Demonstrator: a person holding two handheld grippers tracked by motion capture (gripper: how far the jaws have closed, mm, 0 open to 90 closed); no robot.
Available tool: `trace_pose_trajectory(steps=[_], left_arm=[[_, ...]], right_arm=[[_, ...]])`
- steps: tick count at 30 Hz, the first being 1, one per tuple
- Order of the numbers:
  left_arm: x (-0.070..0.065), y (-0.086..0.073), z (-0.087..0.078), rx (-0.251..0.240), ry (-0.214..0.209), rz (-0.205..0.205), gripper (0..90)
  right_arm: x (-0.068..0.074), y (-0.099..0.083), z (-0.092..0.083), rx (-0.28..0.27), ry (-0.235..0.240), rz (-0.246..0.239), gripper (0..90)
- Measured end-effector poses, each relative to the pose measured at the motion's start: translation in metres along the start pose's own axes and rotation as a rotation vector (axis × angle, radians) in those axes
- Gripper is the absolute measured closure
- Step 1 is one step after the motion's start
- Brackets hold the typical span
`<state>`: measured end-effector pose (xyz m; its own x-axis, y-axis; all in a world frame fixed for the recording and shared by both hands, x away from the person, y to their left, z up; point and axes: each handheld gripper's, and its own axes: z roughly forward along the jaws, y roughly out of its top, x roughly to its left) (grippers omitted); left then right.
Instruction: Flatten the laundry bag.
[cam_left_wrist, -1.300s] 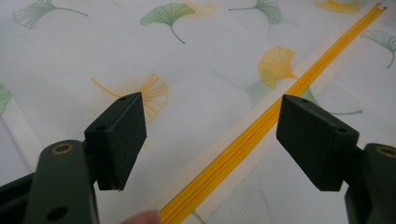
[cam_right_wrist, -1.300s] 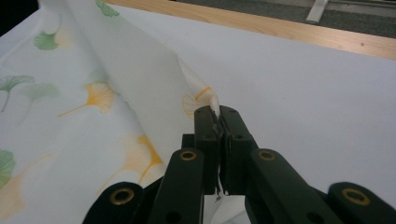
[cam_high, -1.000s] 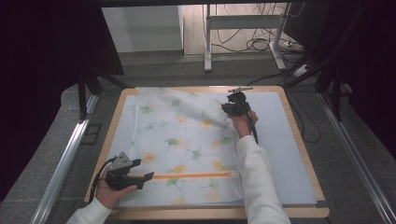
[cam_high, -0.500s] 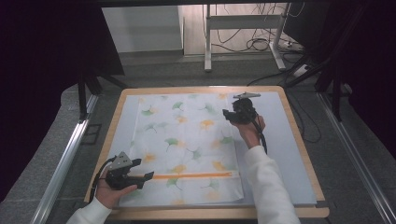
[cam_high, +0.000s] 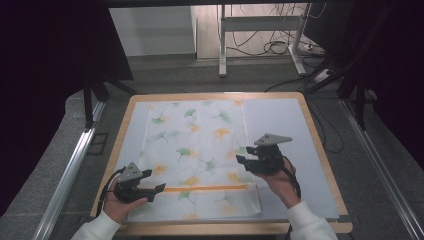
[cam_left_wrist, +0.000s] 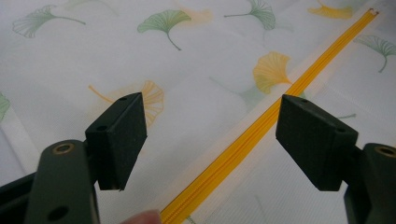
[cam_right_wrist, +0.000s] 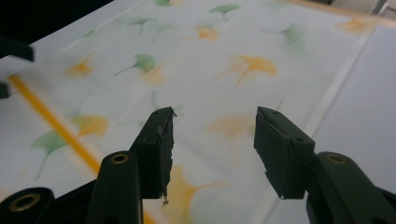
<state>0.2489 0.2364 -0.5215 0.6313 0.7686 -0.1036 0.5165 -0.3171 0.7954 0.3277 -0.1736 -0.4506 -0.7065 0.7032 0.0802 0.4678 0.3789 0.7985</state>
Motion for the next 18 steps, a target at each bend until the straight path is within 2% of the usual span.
trace_pose_trajectory(steps=[4, 6, 12, 18], left_arm=[[-0.001, 0.0, 0.001, 0.003, 0.003, 0.003, 24.2], [-0.001, 0.001, 0.001, 0.004, 0.004, 0.003, 24.1], [0.0, 0.001, -0.003, -0.015, 0.009, 0.0, 24.0], [-0.001, 0.001, -0.001, -0.011, 0.006, 0.005, 23.9]], right_arm=[[0.016, -0.03, -0.006, -0.029, 0.051, 0.016, 47.3], [0.023, -0.04, -0.005, -0.002, 0.077, 0.027, 46.6], [0.038, -0.055, -0.001, 0.035, 0.1, 0.022, 45.3], [0.051, -0.065, -0.002, 0.062, 0.099, 0.011, 44.9]])
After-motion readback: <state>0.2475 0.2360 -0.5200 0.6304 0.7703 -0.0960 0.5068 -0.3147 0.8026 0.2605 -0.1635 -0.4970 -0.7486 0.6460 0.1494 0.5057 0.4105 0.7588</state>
